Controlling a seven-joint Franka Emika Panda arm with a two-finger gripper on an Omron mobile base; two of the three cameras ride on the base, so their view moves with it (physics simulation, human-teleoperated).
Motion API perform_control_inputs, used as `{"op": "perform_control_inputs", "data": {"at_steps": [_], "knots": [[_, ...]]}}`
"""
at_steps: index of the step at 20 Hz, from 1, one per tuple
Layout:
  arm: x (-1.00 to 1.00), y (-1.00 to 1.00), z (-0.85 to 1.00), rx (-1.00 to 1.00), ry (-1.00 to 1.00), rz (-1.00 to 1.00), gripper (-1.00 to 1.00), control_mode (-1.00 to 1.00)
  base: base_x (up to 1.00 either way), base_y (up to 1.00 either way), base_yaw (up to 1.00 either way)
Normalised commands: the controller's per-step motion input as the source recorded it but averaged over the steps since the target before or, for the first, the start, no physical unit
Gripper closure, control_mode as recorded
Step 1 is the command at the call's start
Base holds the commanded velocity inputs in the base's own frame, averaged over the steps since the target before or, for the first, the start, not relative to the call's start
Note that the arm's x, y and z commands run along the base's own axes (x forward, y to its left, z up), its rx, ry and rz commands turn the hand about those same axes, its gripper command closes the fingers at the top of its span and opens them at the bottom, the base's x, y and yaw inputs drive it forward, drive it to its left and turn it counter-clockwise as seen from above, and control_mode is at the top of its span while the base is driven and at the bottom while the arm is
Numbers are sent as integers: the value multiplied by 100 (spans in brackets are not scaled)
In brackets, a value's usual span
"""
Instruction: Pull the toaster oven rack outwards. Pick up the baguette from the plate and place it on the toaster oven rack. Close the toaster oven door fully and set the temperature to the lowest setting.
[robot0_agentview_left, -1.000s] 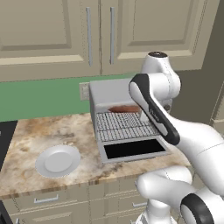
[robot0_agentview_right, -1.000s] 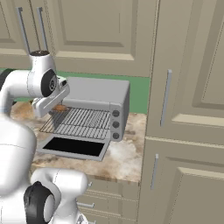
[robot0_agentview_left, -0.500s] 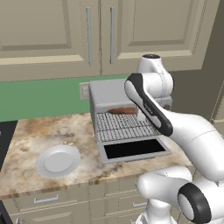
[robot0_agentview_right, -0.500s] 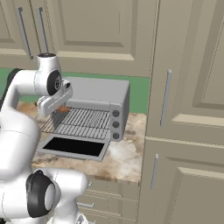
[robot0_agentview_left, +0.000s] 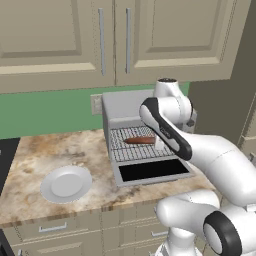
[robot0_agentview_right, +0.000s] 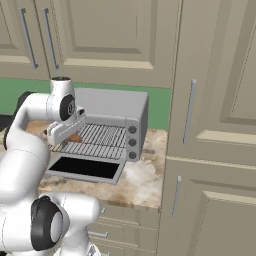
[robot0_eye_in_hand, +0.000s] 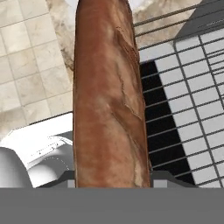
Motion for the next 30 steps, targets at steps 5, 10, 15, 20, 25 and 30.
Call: {"op": "perform_control_inputs", "data": {"at_steps": [5, 10, 15, 20, 25, 30], "knots": [[0, -13, -23, -1, 8, 0, 100, -100, 0, 0, 0], [6, -14, -8, -1, 6, 0, 100, -100, 0, 0, 0], [25, -16, 0, 0, 0, 0, 100, -100, 0, 0, 0], [16, -7, 0, 0, 0, 0, 100, -100, 0, 0, 0], [3, 0, -1, 0, 0, 0, 100, -100, 0, 0, 0], [0, 0, -21, 0, 0, 0, 100, -100, 0, 0, 0]]}}
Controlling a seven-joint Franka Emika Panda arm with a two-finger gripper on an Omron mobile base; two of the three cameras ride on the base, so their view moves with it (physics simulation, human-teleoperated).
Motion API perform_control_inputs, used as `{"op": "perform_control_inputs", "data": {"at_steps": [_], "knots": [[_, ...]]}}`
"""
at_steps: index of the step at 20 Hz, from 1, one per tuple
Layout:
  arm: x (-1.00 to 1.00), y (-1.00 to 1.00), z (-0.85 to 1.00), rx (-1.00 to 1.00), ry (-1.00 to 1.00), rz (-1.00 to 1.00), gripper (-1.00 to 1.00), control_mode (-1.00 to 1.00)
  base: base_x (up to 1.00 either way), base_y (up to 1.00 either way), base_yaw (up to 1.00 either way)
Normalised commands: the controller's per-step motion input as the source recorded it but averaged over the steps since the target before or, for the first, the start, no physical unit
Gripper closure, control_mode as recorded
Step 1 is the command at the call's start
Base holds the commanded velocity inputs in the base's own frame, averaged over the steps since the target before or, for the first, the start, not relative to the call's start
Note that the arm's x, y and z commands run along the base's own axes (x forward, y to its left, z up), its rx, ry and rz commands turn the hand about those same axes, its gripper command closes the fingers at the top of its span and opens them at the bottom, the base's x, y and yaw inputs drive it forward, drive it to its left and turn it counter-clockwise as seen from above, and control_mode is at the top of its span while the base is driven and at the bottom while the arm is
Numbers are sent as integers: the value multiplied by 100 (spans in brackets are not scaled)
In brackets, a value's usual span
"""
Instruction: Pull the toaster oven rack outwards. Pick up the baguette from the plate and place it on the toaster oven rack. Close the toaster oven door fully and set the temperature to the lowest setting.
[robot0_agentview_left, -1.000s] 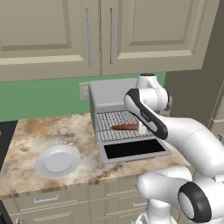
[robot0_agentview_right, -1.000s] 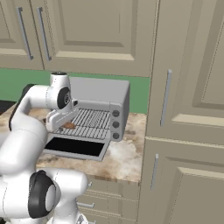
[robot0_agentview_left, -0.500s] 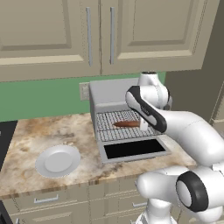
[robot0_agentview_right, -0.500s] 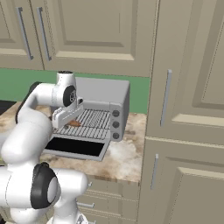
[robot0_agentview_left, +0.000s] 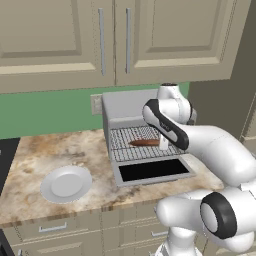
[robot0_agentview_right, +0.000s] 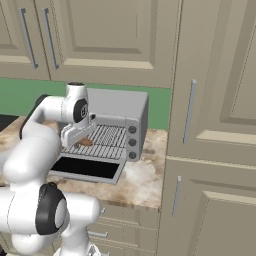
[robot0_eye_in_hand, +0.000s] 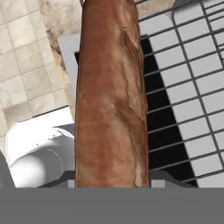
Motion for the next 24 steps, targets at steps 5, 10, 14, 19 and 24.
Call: {"op": "perform_control_inputs", "data": {"at_steps": [5, 10, 14, 19, 24], "knots": [[0, 0, -26, 0, 0, 0, 100, -100, 0, 0, 0], [3, 0, -10, 0, 0, 0, 100, -100, 0, 0, 0], [20, -4, 0, 0, 0, 0, 100, -100, 0, 0, 0], [30, 0, 0, 0, 0, 0, 100, -100, 0, 0, 0], [29, 0, 0, 0, 0, 0, 100, -100, 0, 0, 0]]}}
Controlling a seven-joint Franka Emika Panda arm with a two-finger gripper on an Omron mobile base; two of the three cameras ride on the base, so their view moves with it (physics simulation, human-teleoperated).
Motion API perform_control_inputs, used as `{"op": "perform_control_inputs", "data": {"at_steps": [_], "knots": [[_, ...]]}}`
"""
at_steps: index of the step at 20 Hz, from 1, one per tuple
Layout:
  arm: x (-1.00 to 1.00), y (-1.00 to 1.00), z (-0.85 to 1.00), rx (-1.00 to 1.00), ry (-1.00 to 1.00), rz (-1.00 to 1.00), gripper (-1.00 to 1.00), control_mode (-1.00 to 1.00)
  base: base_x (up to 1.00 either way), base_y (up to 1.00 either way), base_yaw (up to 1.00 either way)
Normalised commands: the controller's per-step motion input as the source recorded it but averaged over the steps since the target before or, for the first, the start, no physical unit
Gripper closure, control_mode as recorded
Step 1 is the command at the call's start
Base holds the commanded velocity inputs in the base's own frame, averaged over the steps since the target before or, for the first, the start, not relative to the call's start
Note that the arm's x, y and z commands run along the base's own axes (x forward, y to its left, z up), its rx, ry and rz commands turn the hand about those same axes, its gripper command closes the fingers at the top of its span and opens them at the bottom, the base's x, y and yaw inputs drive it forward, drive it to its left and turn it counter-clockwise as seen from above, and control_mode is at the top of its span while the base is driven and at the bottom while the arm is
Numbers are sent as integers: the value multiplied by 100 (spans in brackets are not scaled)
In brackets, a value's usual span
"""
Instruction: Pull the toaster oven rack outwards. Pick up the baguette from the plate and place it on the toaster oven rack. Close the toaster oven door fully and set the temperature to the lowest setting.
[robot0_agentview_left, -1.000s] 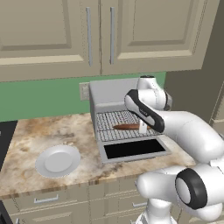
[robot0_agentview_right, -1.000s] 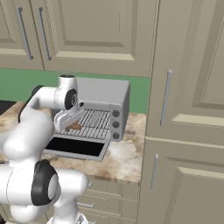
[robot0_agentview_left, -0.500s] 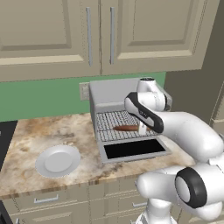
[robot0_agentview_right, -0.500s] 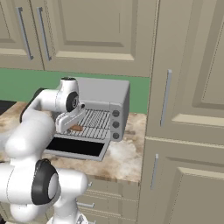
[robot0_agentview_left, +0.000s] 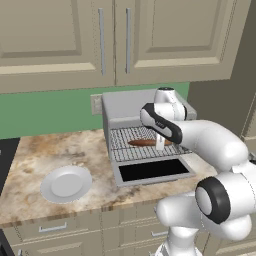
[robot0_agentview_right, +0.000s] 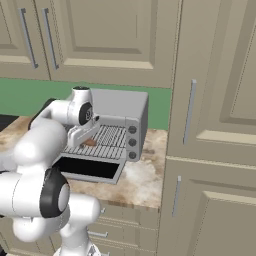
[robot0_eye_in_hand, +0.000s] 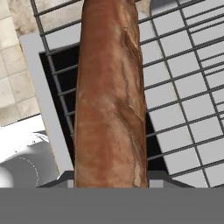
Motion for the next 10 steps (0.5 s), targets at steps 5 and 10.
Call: {"op": "perform_control_inputs", "data": {"at_steps": [5, 10], "knots": [[12, 0, -8, -1, 0, 0, 100, -100, 0, 0, 0], [2, 0, -17, -2, 0, 0, 100, -100, 0, 0, 0]]}}
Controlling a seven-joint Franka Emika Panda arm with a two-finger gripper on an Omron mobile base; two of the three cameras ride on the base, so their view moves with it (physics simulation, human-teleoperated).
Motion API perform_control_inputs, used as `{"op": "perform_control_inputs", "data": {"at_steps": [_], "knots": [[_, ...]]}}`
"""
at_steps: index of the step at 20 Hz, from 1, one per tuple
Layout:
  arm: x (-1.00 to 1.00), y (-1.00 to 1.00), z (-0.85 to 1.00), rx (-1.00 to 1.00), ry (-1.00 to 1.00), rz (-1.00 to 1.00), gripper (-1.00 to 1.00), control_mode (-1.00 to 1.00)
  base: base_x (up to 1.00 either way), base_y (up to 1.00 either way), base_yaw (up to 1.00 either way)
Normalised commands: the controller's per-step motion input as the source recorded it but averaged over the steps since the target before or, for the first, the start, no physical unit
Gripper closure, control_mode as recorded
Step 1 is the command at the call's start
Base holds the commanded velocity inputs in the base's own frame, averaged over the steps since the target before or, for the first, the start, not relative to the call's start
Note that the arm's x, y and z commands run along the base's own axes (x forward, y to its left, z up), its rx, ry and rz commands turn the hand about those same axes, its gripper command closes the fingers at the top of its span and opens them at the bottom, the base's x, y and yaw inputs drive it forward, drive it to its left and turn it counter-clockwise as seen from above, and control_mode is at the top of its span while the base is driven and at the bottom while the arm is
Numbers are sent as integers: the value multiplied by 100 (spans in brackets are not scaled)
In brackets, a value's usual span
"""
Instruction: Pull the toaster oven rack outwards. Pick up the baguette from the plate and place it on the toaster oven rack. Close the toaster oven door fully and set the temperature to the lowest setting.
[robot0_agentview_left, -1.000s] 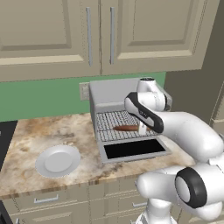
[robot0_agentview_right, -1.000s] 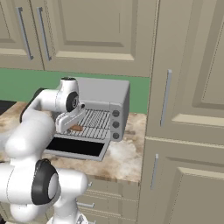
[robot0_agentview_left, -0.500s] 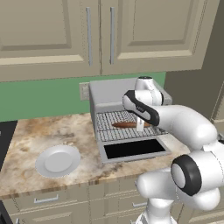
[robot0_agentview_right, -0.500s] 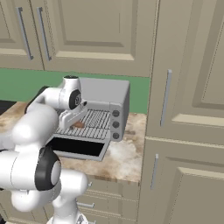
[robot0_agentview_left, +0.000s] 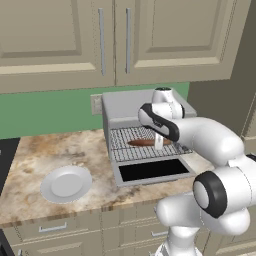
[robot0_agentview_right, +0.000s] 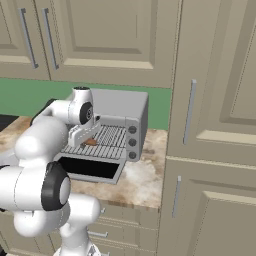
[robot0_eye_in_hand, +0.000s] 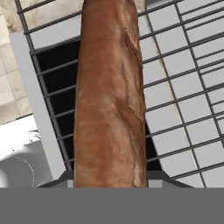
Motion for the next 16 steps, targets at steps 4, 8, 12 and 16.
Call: {"op": "perform_control_inputs", "data": {"at_steps": [4, 8, 12, 16], "knots": [[0, 0, -4, -1, 0, 0, 100, -100, 0, 0, 0], [0, 0, 0, 0, 0, 0, 100, -100, 0, 0, 0], [0, 0, 0, 0, 0, 0, -100, -100, 0, 0, 0], [0, 0, 0, 0, 0, 0, -100, -100, 0, 0, 0]]}}
